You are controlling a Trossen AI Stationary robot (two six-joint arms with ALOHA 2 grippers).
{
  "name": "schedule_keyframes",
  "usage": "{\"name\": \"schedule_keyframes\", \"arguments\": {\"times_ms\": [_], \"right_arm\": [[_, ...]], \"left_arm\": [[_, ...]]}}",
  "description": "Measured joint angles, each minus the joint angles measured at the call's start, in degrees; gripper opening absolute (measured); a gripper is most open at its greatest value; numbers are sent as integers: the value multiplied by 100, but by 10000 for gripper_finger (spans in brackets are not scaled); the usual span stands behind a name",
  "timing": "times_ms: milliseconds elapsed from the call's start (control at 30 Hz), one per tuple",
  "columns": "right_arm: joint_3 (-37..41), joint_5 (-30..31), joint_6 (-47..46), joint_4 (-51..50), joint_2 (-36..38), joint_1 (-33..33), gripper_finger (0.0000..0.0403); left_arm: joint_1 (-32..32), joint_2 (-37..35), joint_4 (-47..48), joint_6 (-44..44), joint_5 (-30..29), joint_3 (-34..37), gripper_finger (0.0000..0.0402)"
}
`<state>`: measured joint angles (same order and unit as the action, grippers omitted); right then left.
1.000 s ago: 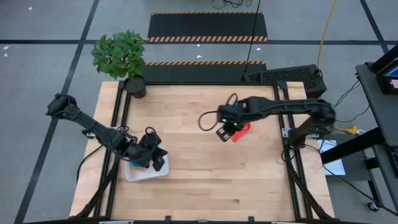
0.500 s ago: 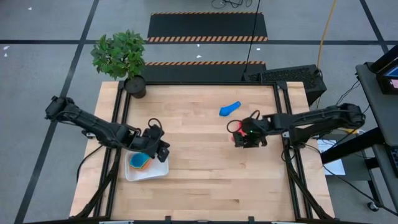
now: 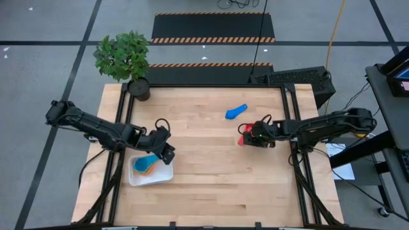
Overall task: Nest measuring cups in basket
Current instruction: Stack the red measuring cup on top of the light blue measuring cup in the white bin
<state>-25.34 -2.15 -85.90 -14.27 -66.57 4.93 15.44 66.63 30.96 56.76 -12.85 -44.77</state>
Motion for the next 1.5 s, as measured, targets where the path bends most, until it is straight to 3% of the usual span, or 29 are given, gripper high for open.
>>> {"name": "schedule_keyframes", "arguments": {"times_ms": [667, 967, 1233, 1500], "right_arm": [[179, 159, 1418, 1629, -1103, 708, 258], [184, 955, 1082, 1732, -1326, 706, 175], [140, 1123, 223, 2005, -1303, 538, 110], [-398, 1305, -254, 542, -1085, 269, 92]], "left_arm": [[-852, 0, -400, -368, 157, 2, 26], [-815, 0, -828, -167, 453, 2, 26], [-721, 0, -738, -523, 1485, 2, 26], [-476, 0, -637, -1065, 1829, 2, 26]]}}
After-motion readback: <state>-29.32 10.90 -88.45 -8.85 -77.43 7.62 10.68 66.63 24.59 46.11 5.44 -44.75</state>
